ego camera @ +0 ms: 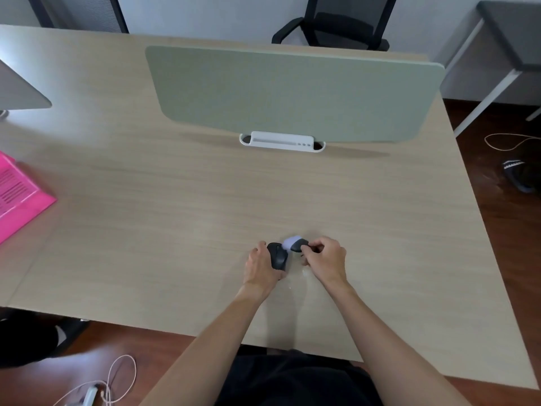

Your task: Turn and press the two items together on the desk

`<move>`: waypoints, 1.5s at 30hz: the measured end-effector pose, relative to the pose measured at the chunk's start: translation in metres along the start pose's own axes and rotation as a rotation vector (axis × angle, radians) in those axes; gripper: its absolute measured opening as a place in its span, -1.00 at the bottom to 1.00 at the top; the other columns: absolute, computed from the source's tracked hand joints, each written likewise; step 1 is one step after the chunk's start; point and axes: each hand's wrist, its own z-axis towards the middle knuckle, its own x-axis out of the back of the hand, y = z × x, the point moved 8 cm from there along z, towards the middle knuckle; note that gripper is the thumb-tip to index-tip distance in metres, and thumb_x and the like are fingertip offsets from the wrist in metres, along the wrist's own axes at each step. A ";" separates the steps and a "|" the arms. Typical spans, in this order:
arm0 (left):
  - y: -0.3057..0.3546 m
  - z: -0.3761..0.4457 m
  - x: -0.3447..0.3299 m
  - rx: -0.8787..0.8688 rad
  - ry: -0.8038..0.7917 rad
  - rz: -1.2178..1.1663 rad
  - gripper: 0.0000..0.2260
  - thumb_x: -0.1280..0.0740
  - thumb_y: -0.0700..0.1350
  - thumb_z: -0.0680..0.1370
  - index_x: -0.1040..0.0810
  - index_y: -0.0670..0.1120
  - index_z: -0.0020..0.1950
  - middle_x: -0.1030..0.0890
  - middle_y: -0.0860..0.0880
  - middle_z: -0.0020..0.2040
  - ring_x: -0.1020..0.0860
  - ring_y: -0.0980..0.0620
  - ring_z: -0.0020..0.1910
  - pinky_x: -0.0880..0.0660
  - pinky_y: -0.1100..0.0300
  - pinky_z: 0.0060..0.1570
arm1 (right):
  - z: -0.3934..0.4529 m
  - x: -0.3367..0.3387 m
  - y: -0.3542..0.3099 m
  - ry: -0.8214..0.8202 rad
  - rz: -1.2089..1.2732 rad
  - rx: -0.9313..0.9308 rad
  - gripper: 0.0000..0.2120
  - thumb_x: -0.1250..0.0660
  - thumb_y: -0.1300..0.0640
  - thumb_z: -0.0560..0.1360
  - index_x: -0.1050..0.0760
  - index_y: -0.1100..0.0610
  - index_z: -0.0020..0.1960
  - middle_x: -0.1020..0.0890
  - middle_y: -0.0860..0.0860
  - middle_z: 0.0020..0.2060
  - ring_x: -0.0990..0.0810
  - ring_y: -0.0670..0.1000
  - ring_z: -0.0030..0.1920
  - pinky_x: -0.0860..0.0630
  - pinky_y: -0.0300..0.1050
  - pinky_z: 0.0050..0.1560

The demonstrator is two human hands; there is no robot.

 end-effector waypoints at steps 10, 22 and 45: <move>0.002 -0.002 0.004 0.024 0.004 -0.019 -0.51 -0.56 -0.20 0.25 -0.44 -0.22 0.09 -0.55 -0.15 0.00 -0.54 -0.16 -0.04 -0.51 0.03 -0.17 | 0.013 -0.003 -0.011 -0.048 -0.161 0.035 -0.75 -0.34 0.18 0.36 -0.53 0.40 -0.30 -0.47 0.16 -0.52 -0.44 0.02 -0.55 -0.37 -0.20 -0.50; 0.001 0.002 0.003 0.064 -0.028 -0.057 -0.55 -0.55 -0.23 0.22 -0.48 -0.19 0.04 -0.51 -0.06 -0.10 -0.52 -0.10 -0.13 -0.57 0.01 -0.19 | 0.029 -0.004 -0.026 -0.130 -0.198 0.019 -0.79 -0.33 0.24 0.35 -0.56 0.42 -0.29 -0.56 0.16 -0.52 -0.63 0.07 -0.51 -0.52 -0.13 -0.44; 0.002 0.009 0.001 0.056 -0.022 -0.012 -0.62 -0.57 -0.26 0.17 -0.52 -0.22 -0.09 -0.62 -0.15 -0.12 -0.59 -0.17 -0.12 -0.43 0.13 -0.35 | 0.040 -0.035 -0.023 -0.290 -0.415 0.129 -0.86 -0.32 0.29 0.40 -0.54 0.36 -0.28 -0.52 0.14 -0.44 -0.45 0.08 -0.43 -0.53 0.02 -0.34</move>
